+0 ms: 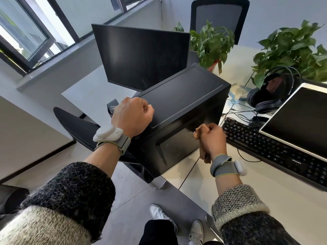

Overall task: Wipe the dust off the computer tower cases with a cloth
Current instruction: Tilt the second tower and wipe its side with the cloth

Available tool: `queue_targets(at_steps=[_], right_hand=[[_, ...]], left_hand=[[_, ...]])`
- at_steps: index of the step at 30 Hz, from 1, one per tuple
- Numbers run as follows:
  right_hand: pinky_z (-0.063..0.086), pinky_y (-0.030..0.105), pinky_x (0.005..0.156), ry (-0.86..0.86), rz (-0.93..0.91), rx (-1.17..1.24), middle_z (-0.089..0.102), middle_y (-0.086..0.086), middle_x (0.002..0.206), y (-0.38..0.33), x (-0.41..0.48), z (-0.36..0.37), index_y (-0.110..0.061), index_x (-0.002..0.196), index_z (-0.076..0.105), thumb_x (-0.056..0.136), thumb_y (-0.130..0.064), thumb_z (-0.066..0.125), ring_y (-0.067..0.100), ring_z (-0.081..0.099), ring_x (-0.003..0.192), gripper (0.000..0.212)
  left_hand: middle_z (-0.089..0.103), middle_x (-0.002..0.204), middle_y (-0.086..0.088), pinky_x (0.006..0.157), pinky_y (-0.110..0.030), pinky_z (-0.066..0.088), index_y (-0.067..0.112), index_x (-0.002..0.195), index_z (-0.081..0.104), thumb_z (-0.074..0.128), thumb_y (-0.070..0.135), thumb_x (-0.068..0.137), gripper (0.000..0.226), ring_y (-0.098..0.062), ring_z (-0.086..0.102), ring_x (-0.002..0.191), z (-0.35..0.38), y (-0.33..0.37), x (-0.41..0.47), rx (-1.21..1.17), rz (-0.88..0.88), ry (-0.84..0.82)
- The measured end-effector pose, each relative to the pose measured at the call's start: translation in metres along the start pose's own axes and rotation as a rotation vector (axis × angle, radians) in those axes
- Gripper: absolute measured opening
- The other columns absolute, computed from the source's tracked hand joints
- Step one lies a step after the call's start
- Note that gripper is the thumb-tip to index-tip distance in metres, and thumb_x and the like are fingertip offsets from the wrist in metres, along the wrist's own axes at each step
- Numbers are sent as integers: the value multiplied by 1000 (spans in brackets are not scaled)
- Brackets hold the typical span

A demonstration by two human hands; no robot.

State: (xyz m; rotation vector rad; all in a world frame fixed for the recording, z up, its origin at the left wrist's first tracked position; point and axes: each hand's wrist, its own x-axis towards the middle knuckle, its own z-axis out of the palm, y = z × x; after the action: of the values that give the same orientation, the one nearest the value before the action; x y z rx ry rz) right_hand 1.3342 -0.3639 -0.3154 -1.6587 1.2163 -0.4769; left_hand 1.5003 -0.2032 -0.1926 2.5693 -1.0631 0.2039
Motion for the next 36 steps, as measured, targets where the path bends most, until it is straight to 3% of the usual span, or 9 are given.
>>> queue_targets(at_steps=[4, 10, 13, 16, 23, 26, 29, 33, 36], right_hand=[[42, 21, 59, -80, -38, 47, 65, -11, 62, -11, -6, -4, -20, 75, 66, 100, -22, 60, 7, 62, 68, 26], [40, 29, 62, 103, -95, 150, 68, 0, 80, -8, 1, -5, -13, 87, 70, 103, -27, 61, 21, 63, 80, 23], [38, 28, 71, 11, -29, 32, 66, 2, 84, 2, -2, 1, -18, 86, 67, 105, -27, 57, 27, 64, 87, 23], [41, 29, 65, -91, -39, 37, 67, -2, 72, -8, -3, -4, -19, 77, 66, 101, -26, 60, 20, 63, 72, 26], [43, 27, 62, 82, -105, 138, 68, 5, 82, -9, 0, -3, -13, 87, 67, 105, -29, 60, 21, 61, 76, 25], [44, 30, 74, -41, -15, -19, 69, 7, 92, 2, -3, 5, -14, 95, 66, 106, -33, 54, 28, 63, 87, 25], [47, 32, 72, -133, -33, -18, 71, 6, 87, -4, -4, 3, -15, 90, 69, 101, -30, 59, 25, 66, 82, 22], [49, 29, 66, -15, -82, 208, 73, 5, 81, -12, -4, -3, -15, 84, 71, 99, -28, 65, 21, 66, 75, 20], [43, 25, 64, 44, -24, 146, 67, 2, 82, -2, -6, 3, -14, 87, 67, 103, -26, 61, 24, 64, 84, 21]], left_hand=[[42, 48, 0, 49, -21, 27, 17, 50, 43, 56, 24, 94, 46, -15, 43, 46, 0, 0, 0, 8, -1, 1], [41, 48, 2, 49, -21, 27, 19, 49, 41, 56, 24, 95, 48, -14, 42, 45, -2, 1, -2, 5, -1, 6], [42, 48, 2, 49, -22, 28, 19, 50, 42, 55, 24, 95, 48, -14, 43, 45, -2, 2, -2, 1, -2, -3], [38, 47, 3, 48, -21, 26, 20, 49, 39, 56, 24, 95, 49, -14, 40, 44, -3, 2, -1, 17, -4, 2], [43, 48, 4, 48, -20, 28, 21, 50, 43, 56, 25, 96, 48, -13, 44, 45, -3, 2, -1, 14, -11, -4], [41, 48, 5, 48, -20, 27, 22, 49, 41, 56, 24, 96, 49, -13, 42, 45, -3, 3, -3, 11, -6, 5], [40, 47, 4, 48, -20, 27, 21, 49, 41, 56, 24, 96, 49, -14, 42, 44, -3, 2, -2, 8, 4, 0], [39, 47, 2, 50, -22, 29, 19, 49, 41, 54, 25, 93, 46, -15, 41, 45, -2, 0, -1, 0, -6, -7], [38, 47, 3, 49, -21, 28, 21, 49, 39, 55, 24, 94, 48, -14, 41, 45, -2, 1, -3, -5, 2, -1]])
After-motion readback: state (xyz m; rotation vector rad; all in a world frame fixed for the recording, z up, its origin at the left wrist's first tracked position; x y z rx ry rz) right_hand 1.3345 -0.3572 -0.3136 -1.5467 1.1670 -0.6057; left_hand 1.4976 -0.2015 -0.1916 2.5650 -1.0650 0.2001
